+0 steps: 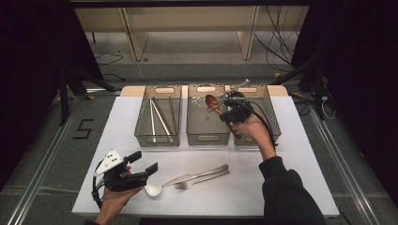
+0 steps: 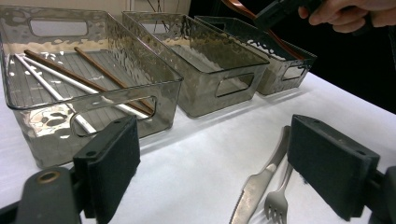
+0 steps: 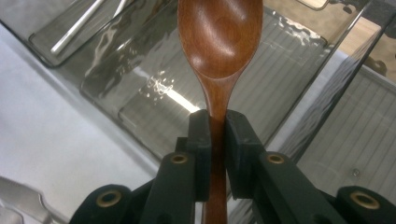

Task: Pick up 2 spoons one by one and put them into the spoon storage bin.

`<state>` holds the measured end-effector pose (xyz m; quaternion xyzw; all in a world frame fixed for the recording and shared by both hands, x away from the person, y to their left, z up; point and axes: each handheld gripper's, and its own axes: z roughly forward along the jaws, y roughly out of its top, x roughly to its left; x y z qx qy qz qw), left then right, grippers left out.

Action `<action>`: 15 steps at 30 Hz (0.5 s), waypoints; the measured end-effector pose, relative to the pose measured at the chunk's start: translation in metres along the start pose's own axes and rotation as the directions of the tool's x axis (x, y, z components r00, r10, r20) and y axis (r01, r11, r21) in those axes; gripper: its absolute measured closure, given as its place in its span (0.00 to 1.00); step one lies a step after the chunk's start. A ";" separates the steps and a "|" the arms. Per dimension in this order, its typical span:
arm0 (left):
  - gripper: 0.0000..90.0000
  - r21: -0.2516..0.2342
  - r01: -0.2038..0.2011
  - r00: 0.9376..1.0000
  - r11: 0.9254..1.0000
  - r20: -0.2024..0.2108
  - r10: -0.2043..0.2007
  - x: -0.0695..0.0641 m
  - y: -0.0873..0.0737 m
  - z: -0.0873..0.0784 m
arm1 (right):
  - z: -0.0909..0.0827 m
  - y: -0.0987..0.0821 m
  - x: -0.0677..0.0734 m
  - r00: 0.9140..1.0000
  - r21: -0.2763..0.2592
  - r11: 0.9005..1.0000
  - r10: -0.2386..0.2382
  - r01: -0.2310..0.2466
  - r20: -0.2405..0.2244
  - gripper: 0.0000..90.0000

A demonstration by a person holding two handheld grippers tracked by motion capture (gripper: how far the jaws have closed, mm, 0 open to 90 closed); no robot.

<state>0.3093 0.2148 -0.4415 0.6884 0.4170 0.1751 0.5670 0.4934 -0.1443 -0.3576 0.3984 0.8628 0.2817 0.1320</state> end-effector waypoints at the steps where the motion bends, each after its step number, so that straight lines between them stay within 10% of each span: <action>1: 0.18 0.000 0.000 1.000 1.000 0.000 0.000 0.000 0.000 0.000 | 0.001 0.002 0.000 1.000 0.002 1.000 0.006 -0.006 -0.002 0.91; 15: 0.18 0.000 0.002 1.000 1.000 0.000 -0.002 0.001 0.000 0.000 | 0.018 0.032 -0.002 0.999 -0.016 0.999 0.042 -0.042 0.004 0.91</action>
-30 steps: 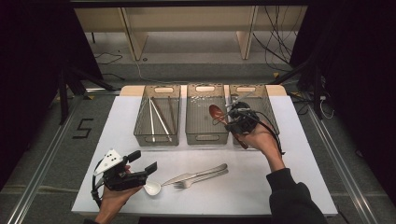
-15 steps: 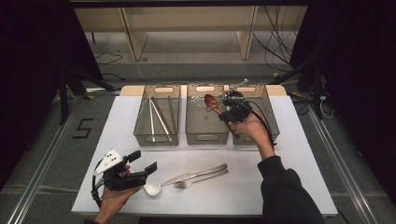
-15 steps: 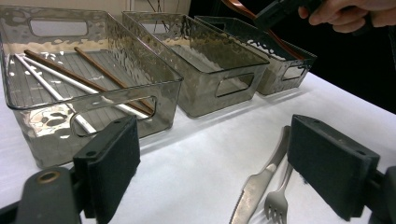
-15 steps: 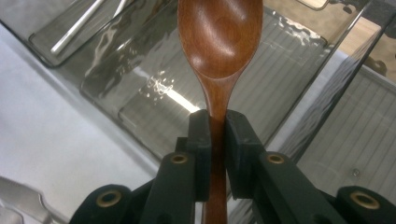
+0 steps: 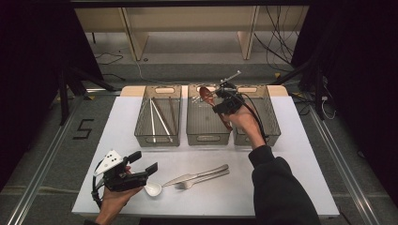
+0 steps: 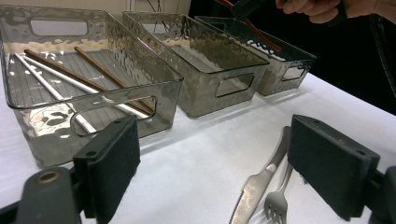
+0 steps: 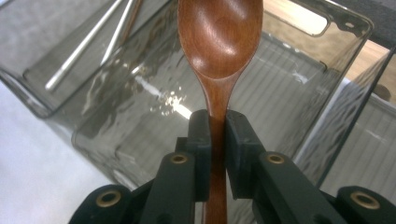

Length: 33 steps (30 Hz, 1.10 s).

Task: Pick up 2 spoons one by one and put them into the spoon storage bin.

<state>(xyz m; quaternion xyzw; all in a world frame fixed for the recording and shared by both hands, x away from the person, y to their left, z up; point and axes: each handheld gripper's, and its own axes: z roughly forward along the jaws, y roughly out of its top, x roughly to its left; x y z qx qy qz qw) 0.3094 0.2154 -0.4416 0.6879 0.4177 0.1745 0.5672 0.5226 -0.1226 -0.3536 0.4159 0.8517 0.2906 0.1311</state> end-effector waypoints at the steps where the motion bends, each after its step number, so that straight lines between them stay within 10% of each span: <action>1: 0.18 0.000 0.000 1.000 1.000 0.000 0.000 0.000 0.000 0.000 | 0.001 0.001 -0.001 1.000 -0.005 1.000 0.008 -0.008 -0.002 0.91; 33: 0.18 -0.003 -0.007 1.000 1.000 0.001 0.007 0.000 0.001 -0.002 | 0.044 0.007 0.001 0.998 0.013 0.998 0.066 -0.065 -0.008 0.90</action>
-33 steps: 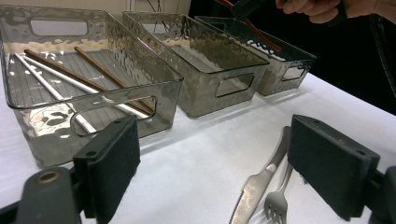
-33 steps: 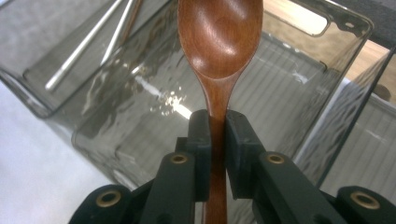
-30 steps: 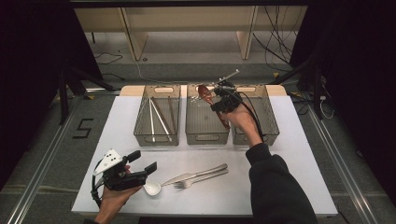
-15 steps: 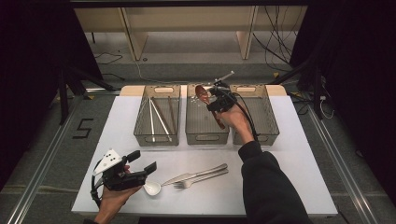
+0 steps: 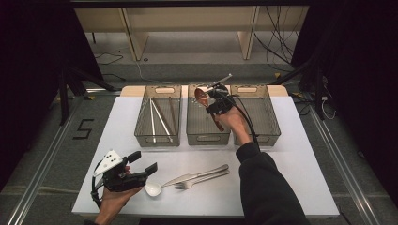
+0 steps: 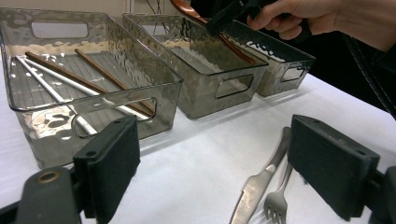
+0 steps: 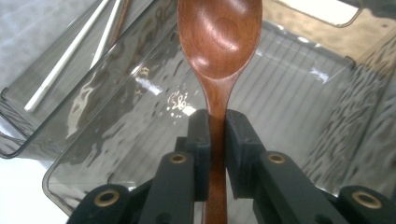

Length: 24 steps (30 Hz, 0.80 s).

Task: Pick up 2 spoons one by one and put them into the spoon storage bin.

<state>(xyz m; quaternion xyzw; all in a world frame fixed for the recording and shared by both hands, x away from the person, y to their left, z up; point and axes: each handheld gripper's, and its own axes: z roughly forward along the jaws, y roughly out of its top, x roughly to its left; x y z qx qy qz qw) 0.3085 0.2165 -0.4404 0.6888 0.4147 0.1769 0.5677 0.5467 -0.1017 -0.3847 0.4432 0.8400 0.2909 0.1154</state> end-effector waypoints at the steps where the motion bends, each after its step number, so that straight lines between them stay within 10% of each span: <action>1: 0.18 0.000 0.001 1.000 1.000 0.000 -0.001 0.000 0.000 0.000 | 0.001 0.000 0.001 1.000 0.003 1.000 0.000 0.000 -0.002 0.90; 12: 0.18 0.000 0.001 1.000 1.000 0.001 -0.001 0.000 0.000 0.000 | 0.012 -0.003 0.003 1.000 0.030 1.000 0.004 -0.003 -0.004 0.89; 24: 0.18 -0.001 0.000 1.000 1.000 -0.002 0.000 -0.001 0.000 0.000 | 0.005 -0.004 0.005 0.999 0.027 1.000 0.000 0.001 -0.049 0.61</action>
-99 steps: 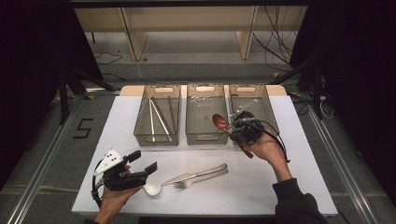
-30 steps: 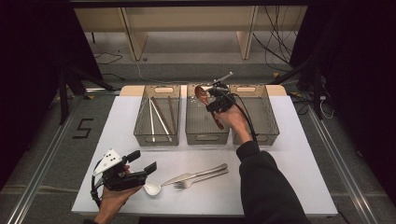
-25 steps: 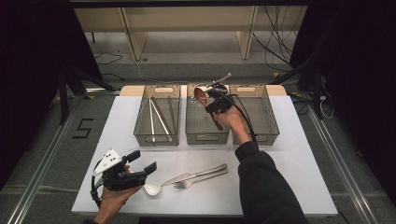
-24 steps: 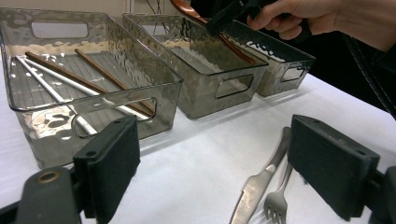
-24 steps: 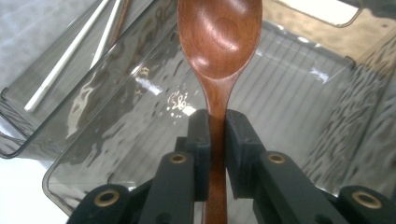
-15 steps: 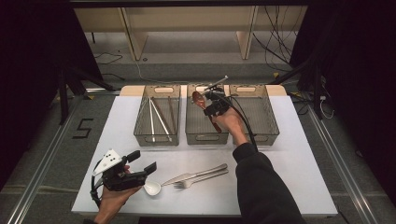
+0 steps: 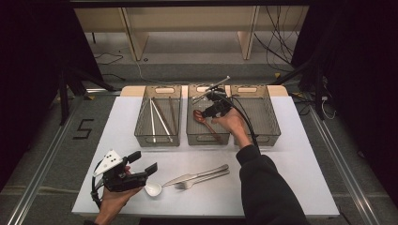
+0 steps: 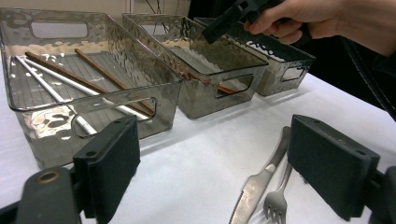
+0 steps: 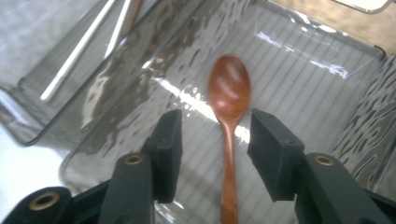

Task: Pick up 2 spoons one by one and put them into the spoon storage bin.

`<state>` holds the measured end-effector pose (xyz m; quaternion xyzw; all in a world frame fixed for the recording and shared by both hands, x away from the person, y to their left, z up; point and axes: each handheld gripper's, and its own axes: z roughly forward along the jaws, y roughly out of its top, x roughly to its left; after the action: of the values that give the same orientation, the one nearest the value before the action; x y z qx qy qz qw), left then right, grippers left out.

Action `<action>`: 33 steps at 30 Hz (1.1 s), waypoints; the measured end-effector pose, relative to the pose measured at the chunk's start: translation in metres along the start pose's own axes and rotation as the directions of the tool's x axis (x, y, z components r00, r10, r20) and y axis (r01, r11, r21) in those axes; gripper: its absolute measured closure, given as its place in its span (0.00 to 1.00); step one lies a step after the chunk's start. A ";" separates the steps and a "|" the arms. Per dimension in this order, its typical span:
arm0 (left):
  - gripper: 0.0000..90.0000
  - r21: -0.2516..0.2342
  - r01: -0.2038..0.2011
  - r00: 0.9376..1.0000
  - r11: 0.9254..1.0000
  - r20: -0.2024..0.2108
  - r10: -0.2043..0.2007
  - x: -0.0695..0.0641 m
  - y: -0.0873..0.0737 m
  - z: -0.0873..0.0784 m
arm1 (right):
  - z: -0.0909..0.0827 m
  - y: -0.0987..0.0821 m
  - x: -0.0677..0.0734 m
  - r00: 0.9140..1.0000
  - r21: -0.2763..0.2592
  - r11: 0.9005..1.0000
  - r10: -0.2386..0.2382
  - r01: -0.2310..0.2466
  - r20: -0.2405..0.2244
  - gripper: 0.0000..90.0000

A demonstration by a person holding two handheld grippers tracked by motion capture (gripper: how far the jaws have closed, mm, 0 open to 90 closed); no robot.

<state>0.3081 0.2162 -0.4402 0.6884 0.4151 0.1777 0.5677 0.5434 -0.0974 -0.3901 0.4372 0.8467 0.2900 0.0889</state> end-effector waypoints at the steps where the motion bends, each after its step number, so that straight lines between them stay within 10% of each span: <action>1: 0.18 -0.001 0.001 1.000 1.000 0.000 -0.001 0.000 0.000 0.000 | -0.002 -0.001 0.001 1.000 -0.007 1.000 -0.010 0.010 -0.002 0.59; 33: 0.18 0.048 0.023 0.999 0.999 -0.034 -0.021 0.009 0.003 0.005 | -0.103 -0.113 0.005 0.997 -0.268 0.963 -0.033 0.014 -0.068 0.34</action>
<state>0.3180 0.2205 -0.4411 0.6943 0.4363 0.1728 0.5456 0.4209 -0.1868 -0.3702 0.4004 0.8075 0.4162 0.1203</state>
